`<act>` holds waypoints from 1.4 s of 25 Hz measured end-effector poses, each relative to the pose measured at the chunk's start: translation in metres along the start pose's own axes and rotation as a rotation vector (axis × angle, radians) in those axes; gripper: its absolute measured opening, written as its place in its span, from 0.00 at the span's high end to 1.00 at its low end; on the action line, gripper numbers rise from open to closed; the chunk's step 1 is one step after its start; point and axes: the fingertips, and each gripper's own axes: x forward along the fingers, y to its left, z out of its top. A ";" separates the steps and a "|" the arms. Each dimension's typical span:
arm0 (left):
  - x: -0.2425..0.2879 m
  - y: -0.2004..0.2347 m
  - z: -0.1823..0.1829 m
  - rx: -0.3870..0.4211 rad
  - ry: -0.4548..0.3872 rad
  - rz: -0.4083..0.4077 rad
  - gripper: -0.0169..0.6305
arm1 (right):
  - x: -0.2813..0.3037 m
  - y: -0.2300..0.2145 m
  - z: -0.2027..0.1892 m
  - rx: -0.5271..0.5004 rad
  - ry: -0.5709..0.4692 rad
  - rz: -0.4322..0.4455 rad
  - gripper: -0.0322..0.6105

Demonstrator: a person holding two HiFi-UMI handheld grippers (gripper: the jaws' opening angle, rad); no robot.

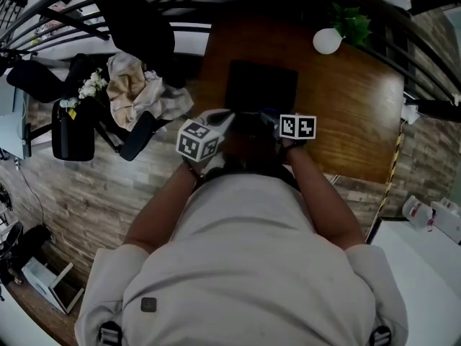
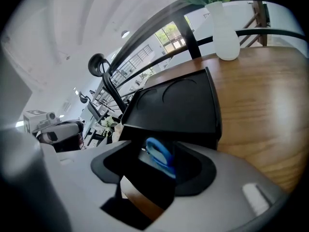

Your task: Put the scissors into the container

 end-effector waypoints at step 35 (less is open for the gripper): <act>-0.080 -0.056 0.088 0.150 -0.183 -0.118 0.97 | -0.118 0.121 0.054 -0.354 -0.383 -0.074 0.94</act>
